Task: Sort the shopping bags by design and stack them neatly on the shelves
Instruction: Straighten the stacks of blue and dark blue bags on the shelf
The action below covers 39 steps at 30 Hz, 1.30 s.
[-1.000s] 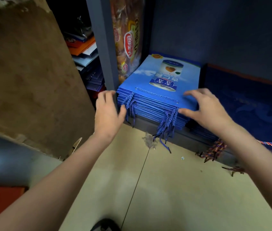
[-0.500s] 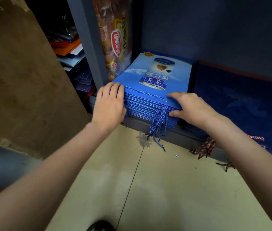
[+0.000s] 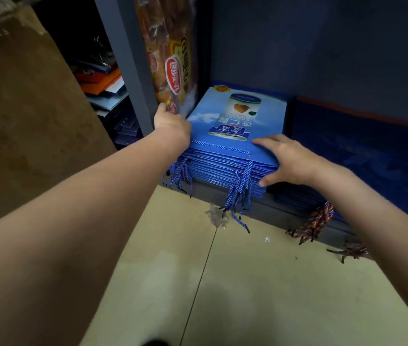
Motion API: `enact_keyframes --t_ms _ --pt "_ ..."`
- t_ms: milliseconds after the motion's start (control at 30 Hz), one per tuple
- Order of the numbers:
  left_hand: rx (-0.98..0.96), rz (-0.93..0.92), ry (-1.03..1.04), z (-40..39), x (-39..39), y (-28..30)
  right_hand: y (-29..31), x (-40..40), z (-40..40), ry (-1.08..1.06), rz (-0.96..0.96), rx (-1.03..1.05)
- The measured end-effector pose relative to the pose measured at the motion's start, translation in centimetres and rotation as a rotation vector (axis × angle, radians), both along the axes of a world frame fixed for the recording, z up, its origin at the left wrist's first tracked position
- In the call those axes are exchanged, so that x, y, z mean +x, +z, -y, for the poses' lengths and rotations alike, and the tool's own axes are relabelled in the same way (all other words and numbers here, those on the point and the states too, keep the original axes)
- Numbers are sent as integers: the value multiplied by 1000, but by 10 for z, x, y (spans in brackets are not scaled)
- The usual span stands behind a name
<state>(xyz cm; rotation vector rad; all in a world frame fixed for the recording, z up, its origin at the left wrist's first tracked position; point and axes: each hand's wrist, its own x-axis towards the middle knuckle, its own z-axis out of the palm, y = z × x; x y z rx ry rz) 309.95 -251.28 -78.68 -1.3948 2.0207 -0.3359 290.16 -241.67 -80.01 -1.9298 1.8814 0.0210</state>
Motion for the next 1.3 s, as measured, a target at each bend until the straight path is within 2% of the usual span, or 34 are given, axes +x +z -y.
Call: enact_keyframes --t_ms 167,300,533,633,800,900,967,1100,1300 --pt "-1 14 16 -5 2 -14 -7 -13 -9 25 13 66" --pt "-95 -1 -62 -8 10 -20 -13 -4 -17 -29 140 -5" --pt "-143 -62 -133 -13 18 -27 -15 3 -21 -69 121 -73" --pt "-99 -295 -129 -25 28 -31 -13 0 -22 -58 126 -77" --pt "110 -1012 54 -47 59 -45 -10 -3 -24 -44 158 -70" --pt "114 -1337 182 -50 66 -53 -11 -2 -30 -44 159 -88" --pt "59 -1447 280 -51 65 -53 -14 3 -34 -71 152 -97" --pt "-52 -1345 360 -50 53 -49 -16 16 -34 -153 150 -144" --pt "-159 -1288 430 -54 44 -48 -18 18 -37 -222 195 -198"
